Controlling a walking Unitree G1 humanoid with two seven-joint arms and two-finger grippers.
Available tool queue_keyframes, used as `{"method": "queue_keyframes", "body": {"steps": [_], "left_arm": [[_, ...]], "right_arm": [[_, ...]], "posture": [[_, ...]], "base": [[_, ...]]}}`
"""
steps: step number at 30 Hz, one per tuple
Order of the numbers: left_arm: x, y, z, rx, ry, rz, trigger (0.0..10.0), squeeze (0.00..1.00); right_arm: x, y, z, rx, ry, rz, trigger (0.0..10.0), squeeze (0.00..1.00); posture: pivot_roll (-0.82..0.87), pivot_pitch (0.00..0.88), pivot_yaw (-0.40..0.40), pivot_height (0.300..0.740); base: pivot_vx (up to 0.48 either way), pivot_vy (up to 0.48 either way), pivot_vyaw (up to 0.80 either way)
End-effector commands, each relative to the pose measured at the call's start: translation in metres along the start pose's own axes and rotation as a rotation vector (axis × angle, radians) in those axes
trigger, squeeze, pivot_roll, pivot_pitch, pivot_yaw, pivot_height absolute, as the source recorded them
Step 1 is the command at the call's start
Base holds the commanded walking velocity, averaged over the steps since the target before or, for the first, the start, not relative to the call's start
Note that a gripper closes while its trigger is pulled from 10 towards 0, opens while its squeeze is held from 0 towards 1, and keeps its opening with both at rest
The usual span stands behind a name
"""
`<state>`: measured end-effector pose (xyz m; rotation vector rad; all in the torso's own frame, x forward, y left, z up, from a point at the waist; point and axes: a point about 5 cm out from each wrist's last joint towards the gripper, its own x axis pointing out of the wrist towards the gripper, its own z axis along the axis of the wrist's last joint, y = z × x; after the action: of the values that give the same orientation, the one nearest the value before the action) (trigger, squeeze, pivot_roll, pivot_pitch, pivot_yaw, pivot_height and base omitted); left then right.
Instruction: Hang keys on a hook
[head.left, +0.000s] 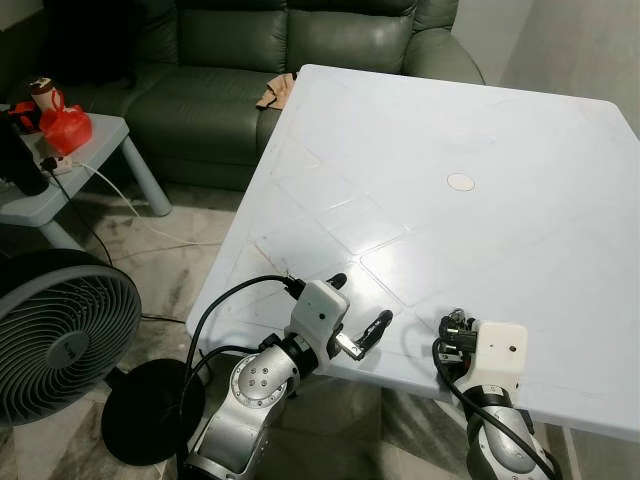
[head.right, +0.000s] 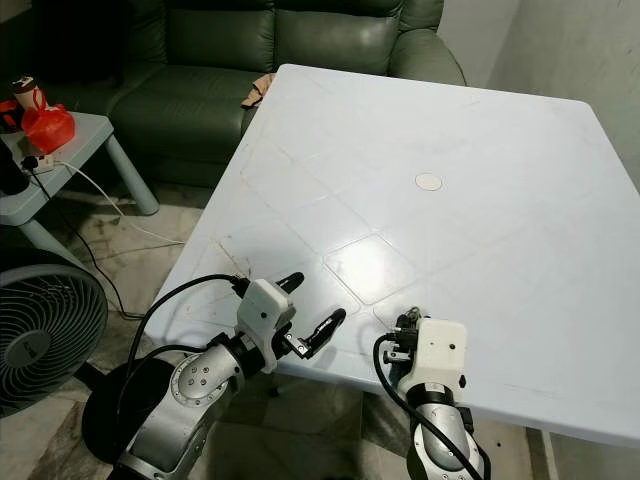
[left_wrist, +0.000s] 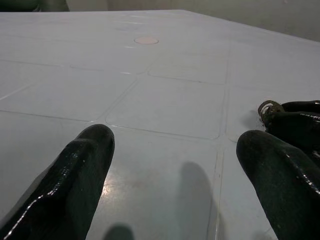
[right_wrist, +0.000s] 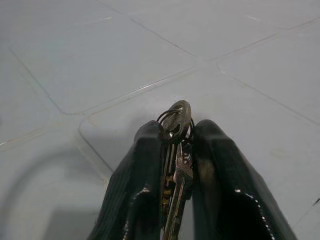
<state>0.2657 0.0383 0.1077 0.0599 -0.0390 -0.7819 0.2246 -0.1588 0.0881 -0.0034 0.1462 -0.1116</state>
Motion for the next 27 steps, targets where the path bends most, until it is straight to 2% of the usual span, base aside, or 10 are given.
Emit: {"method": "queue_keyframes", "body": {"steps": [1,8,19,22,26,27], "left_arm": [[-0.001,0.001,0.001,0.001,0.003,0.01,10.0,0.0],[-0.001,0.001,0.001,0.001,0.0,0.015,10.0,0.0],[0.001,0.003,0.005,0.0,-0.017,0.032,10.0,0.0],[0.003,0.006,0.009,-0.008,-0.031,0.042,10.0,0.0],[0.008,0.019,0.021,-0.035,-0.081,0.101,10.0,0.0],[0.009,0.027,0.029,-0.037,-0.115,0.139,10.0,0.0]], "right_arm": [[-0.002,-0.001,0.003,0.003,-0.012,-0.007,0.0,0.0],[0.0,-0.001,0.007,0.012,-0.035,-0.011,0.0,0.0],[0.009,-0.009,0.031,0.045,-0.143,-0.048,0.0,0.0],[0.011,-0.01,0.038,0.048,-0.17,-0.048,0.0,0.0],[0.017,-0.012,0.054,0.031,-0.229,-0.048,0.0,0.0],[0.02,-0.014,0.063,0.027,-0.265,-0.043,3.7,0.0]], "posture": [[-0.11,0.145,-0.004,0.74],[-0.11,0.146,-0.003,0.74],[-0.1,0.131,-0.008,0.74],[-0.1,0.124,-0.011,0.74],[-0.1,0.111,-0.01,0.74],[-0.1,0.105,-0.01,0.74]], "base": [[0.0,0.0,0.0],[0.0,0.0,0.0],[0.0,0.0,0.0],[0.0,0.0,0.0],[0.0,0.0,0.0],[0.0,0.0,0.0]]}}
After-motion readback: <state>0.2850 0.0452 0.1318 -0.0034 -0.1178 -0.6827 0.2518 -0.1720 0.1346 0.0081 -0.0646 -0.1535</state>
